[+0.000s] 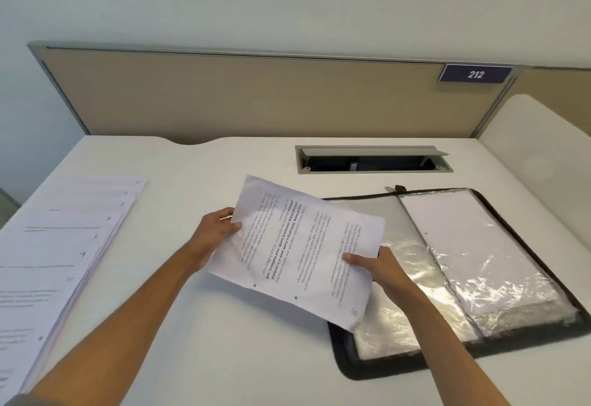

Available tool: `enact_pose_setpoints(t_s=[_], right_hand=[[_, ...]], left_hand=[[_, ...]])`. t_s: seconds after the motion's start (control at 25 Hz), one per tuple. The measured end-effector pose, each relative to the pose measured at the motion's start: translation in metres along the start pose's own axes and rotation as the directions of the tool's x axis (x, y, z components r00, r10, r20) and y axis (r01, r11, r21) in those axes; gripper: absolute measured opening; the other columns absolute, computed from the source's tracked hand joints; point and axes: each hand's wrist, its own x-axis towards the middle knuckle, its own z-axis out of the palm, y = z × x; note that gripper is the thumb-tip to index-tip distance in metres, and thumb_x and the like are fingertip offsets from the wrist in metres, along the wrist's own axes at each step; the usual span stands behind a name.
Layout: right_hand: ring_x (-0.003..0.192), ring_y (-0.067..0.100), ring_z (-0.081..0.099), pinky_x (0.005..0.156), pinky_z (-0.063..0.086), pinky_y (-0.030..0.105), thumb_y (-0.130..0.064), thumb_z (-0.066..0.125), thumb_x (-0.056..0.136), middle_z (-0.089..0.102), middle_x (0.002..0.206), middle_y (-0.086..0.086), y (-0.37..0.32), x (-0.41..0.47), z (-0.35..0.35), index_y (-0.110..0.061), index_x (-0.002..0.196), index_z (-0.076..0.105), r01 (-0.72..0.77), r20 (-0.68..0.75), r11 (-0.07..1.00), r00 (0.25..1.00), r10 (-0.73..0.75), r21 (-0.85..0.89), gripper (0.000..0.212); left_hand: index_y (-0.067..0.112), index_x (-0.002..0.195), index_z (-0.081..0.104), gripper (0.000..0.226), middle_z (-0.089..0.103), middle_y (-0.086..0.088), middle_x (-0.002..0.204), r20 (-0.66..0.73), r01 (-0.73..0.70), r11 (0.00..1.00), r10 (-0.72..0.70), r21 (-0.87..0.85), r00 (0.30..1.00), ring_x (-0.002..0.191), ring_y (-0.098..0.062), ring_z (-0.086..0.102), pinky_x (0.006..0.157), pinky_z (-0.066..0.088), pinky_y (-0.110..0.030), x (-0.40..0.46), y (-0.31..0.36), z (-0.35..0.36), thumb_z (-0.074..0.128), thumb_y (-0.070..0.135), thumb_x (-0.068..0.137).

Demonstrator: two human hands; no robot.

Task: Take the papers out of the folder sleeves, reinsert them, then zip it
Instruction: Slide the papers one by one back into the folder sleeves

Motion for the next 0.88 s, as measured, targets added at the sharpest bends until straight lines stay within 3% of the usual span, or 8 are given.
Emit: enact_pose_setpoints(t_s=[0.24,0.32,0.4,0.52,0.68,0.8,0.84,0.88], right_hand=[[0.089,0.024,0.073,0.078,0.059,0.043,-0.007,0.073,0.084,0.076,0.101,0.005,0.028,-0.037,-0.056,-0.011,0.114,0.064,0.018,-0.257,0.992,0.966,0.015,0.126,0.032],[0.09,0.024,0.073,0.076,0.058,0.042,-0.012,0.076,0.081,0.075,0.102,0.006,0.036,-0.052,-0.082,-0.012,0.113,0.064,0.027,-0.318,0.985,0.948,0.03,0.173,0.034],[0.092,0.023,0.073,0.075,0.057,0.04,-0.021,0.08,0.072,0.074,0.105,0.007,0.042,-0.068,-0.105,-0.013,0.116,0.064,0.027,-0.356,0.974,0.933,0.056,0.223,0.047],[0.1,0.022,0.07,0.075,0.055,0.036,-0.011,0.073,0.083,0.072,0.113,0.005,0.049,-0.091,-0.135,-0.013,0.125,0.059,0.071,-0.405,0.951,0.912,0.06,0.301,0.045],[0.098,0.011,0.07,0.066,0.058,0.023,-0.007,0.071,0.08,0.069,0.119,0.001,0.056,-0.115,-0.161,-0.016,0.129,0.056,0.127,-0.421,0.931,0.907,0.032,0.342,0.052],[0.096,0.012,0.071,0.064,0.058,0.022,-0.034,0.092,0.054,0.073,0.113,-0.001,0.064,-0.133,-0.173,-0.016,0.123,0.061,0.115,-0.434,0.932,0.899,0.049,0.344,0.078],[0.094,0.011,0.072,0.063,0.058,0.022,-0.041,0.095,0.043,0.074,0.108,-0.003,0.067,-0.139,-0.176,-0.016,0.121,0.062,0.106,-0.448,0.938,0.892,0.056,0.329,0.088],[0.092,0.011,0.072,0.062,0.058,0.022,-0.039,0.093,0.048,0.075,0.105,-0.004,0.07,-0.145,-0.18,-0.015,0.122,0.062,0.1,-0.456,0.943,0.888,0.059,0.317,0.084]], left_hand=[[0.012,0.1,0.07,0.022,0.071,-0.008,0.092,-0.184,-0.032,0.993,0.054,0.118,0.981,0.075,-0.019,0.065,0.071,0.048,-0.029,-0.02,-0.008,0.064,0.05,0.007,0.096],[0.012,0.096,0.07,0.024,0.073,-0.008,0.088,-0.193,-0.063,0.986,0.092,0.156,0.977,0.072,-0.019,0.067,0.071,0.048,-0.03,-0.033,-0.017,0.089,0.047,0.003,0.095],[0.015,0.092,0.07,0.022,0.073,-0.002,0.086,-0.127,-0.15,0.934,0.2,0.324,0.971,0.076,-0.014,0.067,0.074,0.047,-0.027,-0.049,-0.03,0.118,0.052,0.002,0.093],[0.023,0.097,0.07,0.009,0.068,0.009,0.101,0.129,-0.351,0.743,0.341,0.569,0.931,0.094,-0.005,0.061,0.083,0.044,-0.02,-0.076,-0.051,0.169,0.068,0.023,0.088],[0.03,0.12,0.063,0.06,0.052,0.01,0.136,0.566,-0.645,0.279,0.315,0.712,0.762,0.13,-0.009,0.04,0.109,0.029,-0.032,-0.101,-0.083,0.222,0.054,0.072,0.079],[0.027,0.116,0.064,0.054,0.054,0.003,0.133,0.711,-0.749,0.031,0.29,0.662,0.641,0.128,-0.018,0.044,0.104,0.035,-0.037,-0.103,-0.093,0.239,0.051,0.068,0.083],[0.024,0.113,0.066,0.046,0.057,0.002,0.129,0.738,-0.768,-0.015,0.289,0.641,0.61,0.123,-0.019,0.049,0.098,0.039,-0.035,-0.104,-0.091,0.242,0.053,0.06,0.087],[0.023,0.112,0.067,0.038,0.059,0.003,0.126,0.749,-0.773,-0.024,0.271,0.634,0.605,0.117,-0.019,0.052,0.093,0.041,-0.033,-0.105,-0.087,0.244,0.053,0.051,0.092]])
